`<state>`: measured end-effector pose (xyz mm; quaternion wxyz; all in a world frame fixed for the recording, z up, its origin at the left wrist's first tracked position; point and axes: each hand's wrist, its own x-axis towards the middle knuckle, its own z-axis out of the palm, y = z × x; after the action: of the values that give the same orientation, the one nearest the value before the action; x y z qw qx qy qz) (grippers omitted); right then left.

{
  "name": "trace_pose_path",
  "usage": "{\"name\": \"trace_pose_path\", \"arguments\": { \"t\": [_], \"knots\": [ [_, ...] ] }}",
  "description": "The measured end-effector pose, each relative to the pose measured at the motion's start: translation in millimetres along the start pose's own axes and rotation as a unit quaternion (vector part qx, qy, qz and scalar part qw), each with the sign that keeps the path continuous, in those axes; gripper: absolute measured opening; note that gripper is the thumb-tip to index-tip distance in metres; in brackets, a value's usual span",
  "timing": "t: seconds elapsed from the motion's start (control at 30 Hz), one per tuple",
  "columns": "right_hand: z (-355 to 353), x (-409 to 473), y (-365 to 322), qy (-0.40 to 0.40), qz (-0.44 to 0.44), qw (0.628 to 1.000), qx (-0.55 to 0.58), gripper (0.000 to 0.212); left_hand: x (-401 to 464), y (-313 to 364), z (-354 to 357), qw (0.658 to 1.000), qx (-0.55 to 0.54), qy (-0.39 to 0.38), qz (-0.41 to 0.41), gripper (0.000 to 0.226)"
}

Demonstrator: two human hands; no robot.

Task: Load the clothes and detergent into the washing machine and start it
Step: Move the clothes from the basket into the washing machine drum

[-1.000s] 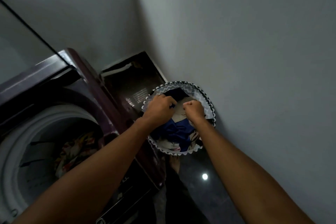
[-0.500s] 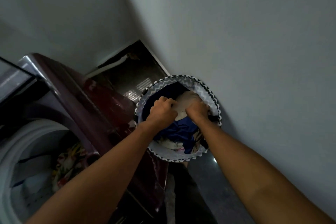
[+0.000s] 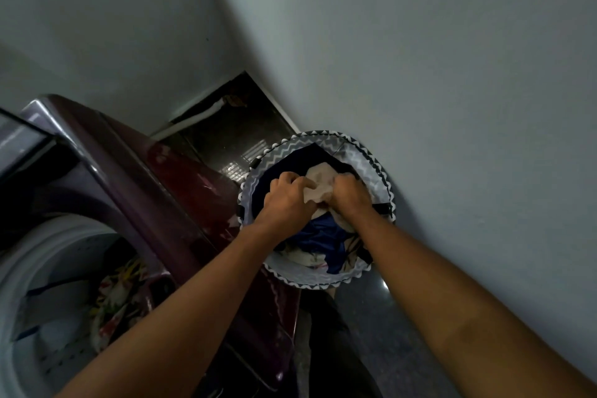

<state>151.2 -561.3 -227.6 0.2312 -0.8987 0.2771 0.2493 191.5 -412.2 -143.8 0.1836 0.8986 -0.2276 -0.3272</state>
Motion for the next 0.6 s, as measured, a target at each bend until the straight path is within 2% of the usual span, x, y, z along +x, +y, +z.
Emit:
{"name": "trace_pose_path", "arguments": {
  "t": [0.1,0.2,0.27,0.33,0.4,0.47,0.5,0.53,0.6],
  "knots": [
    [-30,-24,-19,0.044,0.035,0.997,0.047,0.028,-10,4,-7,1.0,-0.011,0.011,0.006,0.043],
    [-60,-45,-29,0.112,0.056,0.985,0.118,0.024,-20,9,-18,0.999,-0.029,0.025,-0.017,0.056],
    [-79,-58,-36,0.117,0.019,0.985,0.125,0.028,-31,15,-31,0.996,-0.074,0.02,-0.038,0.074],
    [-97,-74,-41,0.125,-0.044,0.972,0.194,0.035,-42,21,-43,0.992,-0.12,0.022,-0.013,0.092],
    [-116,-92,-54,0.081,-0.032,0.9,0.426,0.038,-56,26,-53,0.985,-0.163,0.028,0.043,0.104],
    [-139,-109,-66,0.006,0.005,0.801,0.599,0.035,-69,32,-64,0.968,-0.23,0.044,0.086,0.111],
    [-151,-120,-76,-0.032,-0.008,0.761,0.648,0.026,-76,35,-71,0.956,-0.27,0.061,0.102,0.113],
    [-164,-135,-86,-0.062,-0.033,0.74,0.669,0.018,-84,37,-78,0.942,-0.302,0.081,0.118,0.113],
    [-184,-159,-110,-0.093,-0.093,0.698,0.704,0.021,-103,37,-96,0.919,-0.347,0.121,0.14,0.111]
  ]
}}
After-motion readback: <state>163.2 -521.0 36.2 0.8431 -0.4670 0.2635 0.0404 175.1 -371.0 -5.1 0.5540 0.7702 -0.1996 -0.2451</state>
